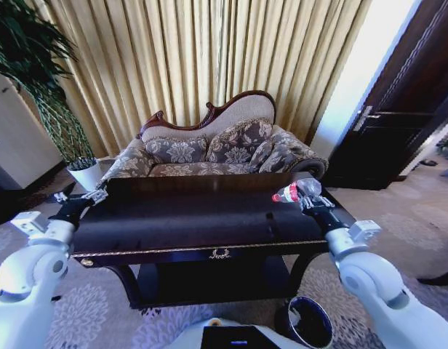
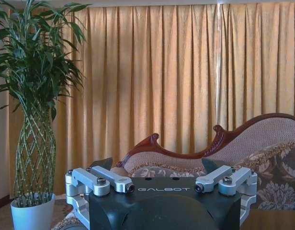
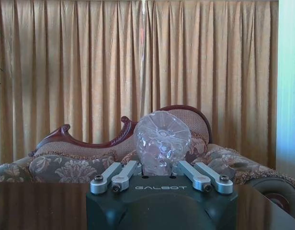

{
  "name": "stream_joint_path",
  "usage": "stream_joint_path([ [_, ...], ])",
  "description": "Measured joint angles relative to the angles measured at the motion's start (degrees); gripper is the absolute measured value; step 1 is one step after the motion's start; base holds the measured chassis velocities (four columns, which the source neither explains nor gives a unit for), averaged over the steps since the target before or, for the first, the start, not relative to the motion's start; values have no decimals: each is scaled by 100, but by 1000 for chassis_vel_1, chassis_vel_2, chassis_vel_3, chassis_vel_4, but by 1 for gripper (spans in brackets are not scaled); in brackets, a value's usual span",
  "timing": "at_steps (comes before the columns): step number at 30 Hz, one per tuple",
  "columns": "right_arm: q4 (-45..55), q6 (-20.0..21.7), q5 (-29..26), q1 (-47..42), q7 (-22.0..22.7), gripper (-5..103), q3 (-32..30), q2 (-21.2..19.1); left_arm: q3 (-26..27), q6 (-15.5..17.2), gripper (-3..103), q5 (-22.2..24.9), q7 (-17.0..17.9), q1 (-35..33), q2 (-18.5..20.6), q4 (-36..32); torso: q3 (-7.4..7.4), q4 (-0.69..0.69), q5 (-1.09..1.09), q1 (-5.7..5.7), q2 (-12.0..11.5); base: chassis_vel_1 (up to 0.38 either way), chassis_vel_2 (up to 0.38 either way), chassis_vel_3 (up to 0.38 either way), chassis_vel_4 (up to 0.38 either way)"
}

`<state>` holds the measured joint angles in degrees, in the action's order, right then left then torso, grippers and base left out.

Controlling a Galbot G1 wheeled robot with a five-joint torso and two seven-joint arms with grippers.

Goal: Move to the front of the table and place the trash on the table into the trash bin.

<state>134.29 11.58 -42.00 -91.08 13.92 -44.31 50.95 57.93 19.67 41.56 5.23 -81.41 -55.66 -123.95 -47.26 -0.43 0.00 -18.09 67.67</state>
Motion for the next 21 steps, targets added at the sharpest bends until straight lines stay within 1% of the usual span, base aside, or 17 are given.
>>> stream_joint_path([
  [4, 58, 1, 0, -72, -1, 23, -57, 41, -5, -2, 100, -19, 4, -16, 2, -17, 0, 0, 0, 0, 0, 57, -62, -63, 52],
  [8, 177, 1, -2, -168, -6, 23, -115, 104, -32, -13, 100, -47, 3, -69, -8, -113, 0, 1, 0, 0, 0, 156, -142, -150, 162],
  [14, 242, -5, 2, -215, -8, 23, -116, 134, -14, -34, 100, -54, -3, -81, 25, -116, 0, -1, 2, 2, 1, 214, -215, -207, 209],
  [19, 258, -16, 7, -219, -10, 23, -117, 134, -17, -51, 100, -73, -6, -92, 4, -120, 1, 2, -1, 2, 1, 203, -229, -210, 226],
  [21, 253, -36, 34, -219, -11, 23, -78, 153, -44, -59, 100, -95, -10, -105, -21, -140, 1, 1, 1, 2, 1, 178, -179, -185, 189],
])
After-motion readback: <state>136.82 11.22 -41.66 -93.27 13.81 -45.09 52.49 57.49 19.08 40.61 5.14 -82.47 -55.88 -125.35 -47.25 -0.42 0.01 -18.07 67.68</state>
